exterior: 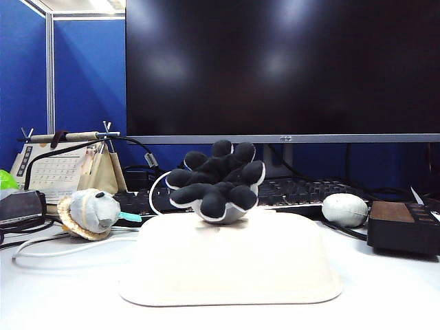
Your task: Place the tilting octopus upright.
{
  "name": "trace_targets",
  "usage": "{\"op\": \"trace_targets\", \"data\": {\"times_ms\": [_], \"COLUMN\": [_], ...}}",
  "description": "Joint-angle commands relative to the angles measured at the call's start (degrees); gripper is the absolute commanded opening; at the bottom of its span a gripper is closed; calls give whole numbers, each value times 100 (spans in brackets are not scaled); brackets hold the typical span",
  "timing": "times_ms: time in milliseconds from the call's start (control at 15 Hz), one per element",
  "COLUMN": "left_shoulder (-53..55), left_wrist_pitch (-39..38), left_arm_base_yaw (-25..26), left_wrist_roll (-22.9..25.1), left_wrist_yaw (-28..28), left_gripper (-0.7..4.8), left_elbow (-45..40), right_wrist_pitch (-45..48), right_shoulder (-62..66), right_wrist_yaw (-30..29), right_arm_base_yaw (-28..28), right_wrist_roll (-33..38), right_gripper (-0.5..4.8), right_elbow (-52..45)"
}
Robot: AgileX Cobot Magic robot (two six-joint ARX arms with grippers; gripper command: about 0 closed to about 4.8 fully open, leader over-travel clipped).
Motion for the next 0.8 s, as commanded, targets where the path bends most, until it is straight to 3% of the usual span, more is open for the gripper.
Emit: {"op": "trace_targets", "data": {"times_ms": [67,533,667,800], "left_shoulder": [-13,-13,-13,-13], "left_wrist_pitch": [90,46,151,649], "left_arm_base_yaw": [0,0,0,0], "left_wrist_roll": [-2,-2,-55,-494], "left_wrist_yaw": [15,31,33,442], "left_gripper": [22,22,21,21], "left_elbow": [2,2,2,11], "right_wrist_pitch": [114,120,177,791], "right_shoulder": [-15,-15,-15,-15], "right_wrist_yaw": [17,7,-269,-833], "right_arm_base_yaw": [-2,7,7,9], "right_wrist_roll": [0,2,81,901], "right_gripper": [-6,-6,-6,-6], "right_elbow": [-35,-35,-35,-33]}}
